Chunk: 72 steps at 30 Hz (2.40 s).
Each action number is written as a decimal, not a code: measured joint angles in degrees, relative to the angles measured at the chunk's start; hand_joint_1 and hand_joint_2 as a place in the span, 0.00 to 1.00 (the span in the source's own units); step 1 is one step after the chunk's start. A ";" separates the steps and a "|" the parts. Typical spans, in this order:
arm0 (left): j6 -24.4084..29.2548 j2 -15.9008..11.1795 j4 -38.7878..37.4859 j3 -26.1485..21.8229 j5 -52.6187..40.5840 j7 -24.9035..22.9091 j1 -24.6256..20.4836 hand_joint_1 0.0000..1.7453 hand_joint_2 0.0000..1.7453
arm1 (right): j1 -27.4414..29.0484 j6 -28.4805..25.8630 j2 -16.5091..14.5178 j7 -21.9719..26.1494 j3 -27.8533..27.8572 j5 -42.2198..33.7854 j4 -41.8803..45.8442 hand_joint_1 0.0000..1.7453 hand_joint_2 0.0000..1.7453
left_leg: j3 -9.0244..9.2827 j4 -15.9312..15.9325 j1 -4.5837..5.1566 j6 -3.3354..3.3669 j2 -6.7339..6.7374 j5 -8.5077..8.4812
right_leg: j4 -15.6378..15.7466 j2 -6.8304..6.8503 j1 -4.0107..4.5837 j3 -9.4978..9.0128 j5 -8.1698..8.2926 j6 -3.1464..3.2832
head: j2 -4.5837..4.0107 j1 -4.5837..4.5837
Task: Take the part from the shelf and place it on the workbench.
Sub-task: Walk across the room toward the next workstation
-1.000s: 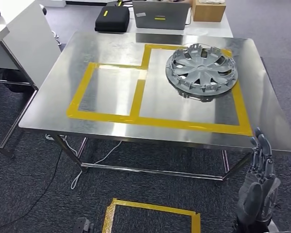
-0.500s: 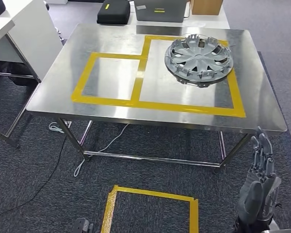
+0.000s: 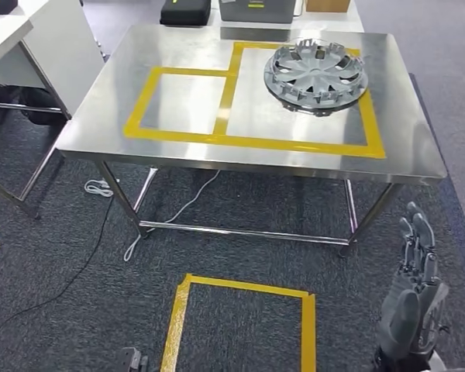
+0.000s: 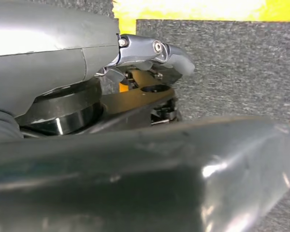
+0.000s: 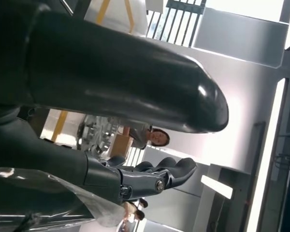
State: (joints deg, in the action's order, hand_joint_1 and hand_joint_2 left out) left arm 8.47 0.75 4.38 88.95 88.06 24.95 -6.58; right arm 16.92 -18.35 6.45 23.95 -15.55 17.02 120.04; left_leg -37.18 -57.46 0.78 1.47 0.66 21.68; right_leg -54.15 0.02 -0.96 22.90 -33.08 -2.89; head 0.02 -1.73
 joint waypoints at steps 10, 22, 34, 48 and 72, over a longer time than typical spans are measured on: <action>-0.13 -0.29 -0.01 -0.05 0.00 0.03 0.27 0.00 0.00 | 0.12 -0.01 -0.02 -0.10 -0.32 0.02 0.02 0.00 0.00 | 0.24 -15.31 -0.66 -1.90 -0.29 10.11 | -1.95 0.65 0.06 7.49 5.09 2.31 | -0.01 0.56; -0.13 -0.14 -0.03 -0.56 0.17 0.01 0.19 0.00 0.00 | 0.03 -0.21 -0.02 -0.06 -0.44 0.02 0.06 0.00 0.00 | 6.06 1.88 -0.17 1.79 -0.07 4.54 | -15.32 0.20 0.11 15.12 -3.04 -0.15 | 0.00 0.15; -0.12 0.05 -0.03 -0.73 0.21 -0.01 0.37 0.00 0.00 | -0.37 -0.24 -0.02 0.00 -0.48 -0.01 0.18 0.00 0.00 | -1.23 -1.96 -0.19 -0.94 -0.18 1.78 | -0.48 0.41 0.25 2.05 1.43 2.11 | 0.00 0.08; -0.15 0.09 -0.04 -0.78 0.74 -0.06 0.22 0.00 0.00 | -0.83 0.09 -0.04 0.02 -0.48 -0.07 0.17 0.00 0.00 | 10.16 1.34 -0.55 0.21 -0.49 8.33 | -3.71 0.68 0.15 12.29 8.15 0.49 | 0.00 0.34; -0.27 0.12 -0.07 -0.75 1.14 -0.06 0.29 0.00 0.00 | -1.36 1.02 -0.07 -0.12 -0.47 0.14 0.17 0.00 0.00 | 2.43 -13.29 -0.83 -1.56 -0.36 7.45 | -2.34 0.71 0.32 9.33 6.66 2.75 | 0.00 0.40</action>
State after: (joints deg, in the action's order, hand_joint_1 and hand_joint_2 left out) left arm 8.20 0.87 4.31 88.19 89.20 24.90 -6.29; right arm 15.56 -17.33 6.38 23.82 -16.02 17.16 120.21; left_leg -34.75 -70.75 -0.05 -0.09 0.29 29.13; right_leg -56.49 0.73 -0.64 32.23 -26.42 -0.14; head 0.02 -1.33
